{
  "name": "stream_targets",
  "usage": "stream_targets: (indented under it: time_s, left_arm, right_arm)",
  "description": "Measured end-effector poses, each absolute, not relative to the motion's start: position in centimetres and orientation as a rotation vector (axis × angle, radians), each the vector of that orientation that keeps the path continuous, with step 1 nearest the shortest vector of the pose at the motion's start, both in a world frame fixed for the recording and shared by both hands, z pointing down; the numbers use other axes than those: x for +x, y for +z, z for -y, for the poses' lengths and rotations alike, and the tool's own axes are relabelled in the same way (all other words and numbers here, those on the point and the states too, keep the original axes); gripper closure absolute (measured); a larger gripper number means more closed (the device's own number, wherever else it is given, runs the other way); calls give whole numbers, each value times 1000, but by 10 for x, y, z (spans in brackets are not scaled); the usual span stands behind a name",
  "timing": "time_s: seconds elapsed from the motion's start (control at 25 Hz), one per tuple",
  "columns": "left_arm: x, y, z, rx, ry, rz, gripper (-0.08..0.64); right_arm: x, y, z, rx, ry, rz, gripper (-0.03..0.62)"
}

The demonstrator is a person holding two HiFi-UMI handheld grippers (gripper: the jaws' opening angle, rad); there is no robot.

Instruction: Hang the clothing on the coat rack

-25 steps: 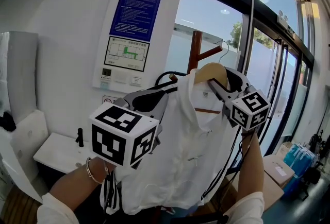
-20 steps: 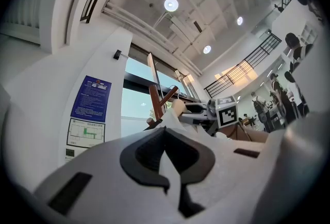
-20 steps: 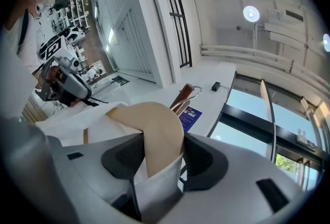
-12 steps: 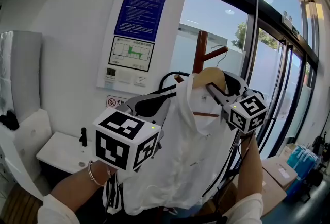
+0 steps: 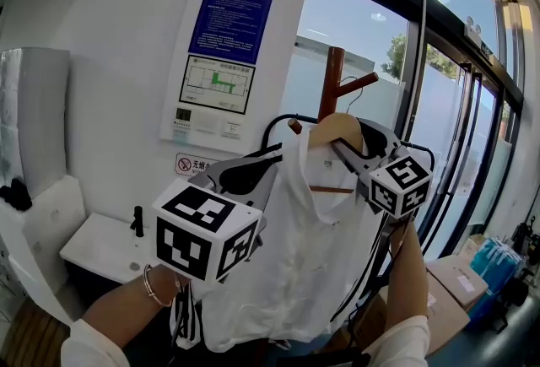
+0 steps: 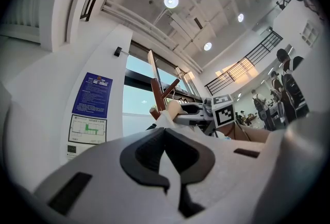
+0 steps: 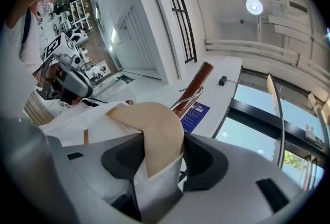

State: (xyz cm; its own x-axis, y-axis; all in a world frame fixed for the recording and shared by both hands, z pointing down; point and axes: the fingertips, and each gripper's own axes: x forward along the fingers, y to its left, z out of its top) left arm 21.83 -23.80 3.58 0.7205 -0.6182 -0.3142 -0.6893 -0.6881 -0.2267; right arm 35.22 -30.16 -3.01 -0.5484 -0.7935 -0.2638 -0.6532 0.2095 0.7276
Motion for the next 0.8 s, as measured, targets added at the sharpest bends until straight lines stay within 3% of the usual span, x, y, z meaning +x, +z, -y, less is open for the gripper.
stream_targets:
  time_s: [0.8]
  left_arm:
    - [229, 63, 241, -2654, 250, -1029, 552]
  right_arm:
    - [347, -15, 308, 1330, -1175, 2354, 359]
